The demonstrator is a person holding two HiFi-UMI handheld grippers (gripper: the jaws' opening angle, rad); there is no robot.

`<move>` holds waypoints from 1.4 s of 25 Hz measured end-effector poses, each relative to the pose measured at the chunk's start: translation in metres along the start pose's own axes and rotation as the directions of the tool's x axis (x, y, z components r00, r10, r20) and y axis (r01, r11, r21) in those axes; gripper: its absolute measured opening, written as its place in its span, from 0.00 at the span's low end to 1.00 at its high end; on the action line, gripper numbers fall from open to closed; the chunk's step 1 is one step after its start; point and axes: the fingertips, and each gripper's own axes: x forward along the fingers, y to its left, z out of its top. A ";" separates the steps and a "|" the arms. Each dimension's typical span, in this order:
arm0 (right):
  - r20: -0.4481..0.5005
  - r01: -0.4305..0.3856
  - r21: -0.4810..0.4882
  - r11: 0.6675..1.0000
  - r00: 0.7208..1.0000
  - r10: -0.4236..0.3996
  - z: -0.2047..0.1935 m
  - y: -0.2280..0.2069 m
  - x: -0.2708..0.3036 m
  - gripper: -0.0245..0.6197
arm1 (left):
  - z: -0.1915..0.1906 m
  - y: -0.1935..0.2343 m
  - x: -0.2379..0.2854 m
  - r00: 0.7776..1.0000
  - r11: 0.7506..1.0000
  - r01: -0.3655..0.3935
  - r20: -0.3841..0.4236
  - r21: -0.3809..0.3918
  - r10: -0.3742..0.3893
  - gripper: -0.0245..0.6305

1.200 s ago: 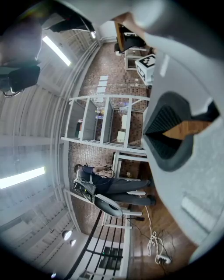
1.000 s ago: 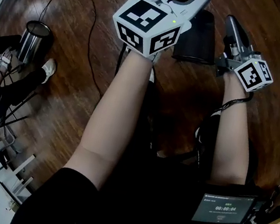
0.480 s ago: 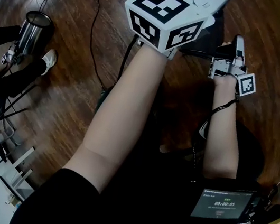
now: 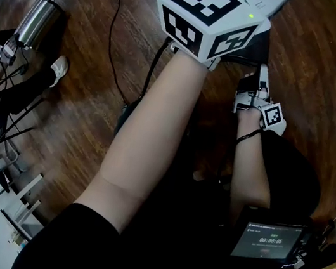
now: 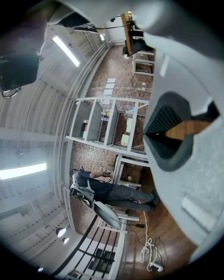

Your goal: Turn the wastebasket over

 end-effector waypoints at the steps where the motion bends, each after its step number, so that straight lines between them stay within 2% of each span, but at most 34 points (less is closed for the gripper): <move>1: -0.013 -0.007 0.001 1.000 1.000 0.007 -0.004 -0.003 -0.004 0.24 | 0.001 -0.003 0.001 1.000 1.000 0.008 -0.002 0.002 -0.008 0.04; 5: -0.045 -0.004 -0.003 1.000 0.999 0.003 -0.014 -0.014 -0.016 0.28 | 0.005 -0.010 0.004 0.999 0.999 0.039 -0.006 0.008 -0.039 0.04; 10: -0.036 0.034 0.005 0.999 0.999 -0.034 -0.015 -0.029 -0.023 0.30 | 0.011 -0.017 0.007 0.999 0.999 0.051 -0.005 0.002 -0.051 0.04; 13: -0.041 0.055 -0.001 0.999 0.998 -0.055 -0.019 -0.047 -0.023 0.31 | 0.002 -0.020 0.006 0.998 0.998 0.063 -0.011 0.001 -0.063 0.04; 21: -0.023 0.115 -0.004 0.993 0.993 -0.115 -0.021 -0.079 0.004 0.34 | -0.020 -0.015 0.006 0.996 0.997 0.075 -0.036 -0.027 -0.076 0.04; 28: 0.000 0.102 0.006 0.995 0.995 -0.102 -0.014 -0.082 0.039 0.35 | -0.017 -0.014 0.006 0.996 0.996 0.078 -0.030 -0.036 -0.079 0.04; 31: 0.008 0.099 0.004 0.995 0.995 -0.099 -0.010 -0.081 0.052 0.33 | -0.015 -0.012 0.004 0.997 0.996 0.078 -0.022 -0.036 -0.079 0.04; 35: 0.009 0.141 0.019 0.990 0.990 -0.141 -0.007 -0.085 0.061 0.16 | -0.011 -0.008 0.001 0.997 0.995 0.076 -0.004 -0.057 -0.076 0.04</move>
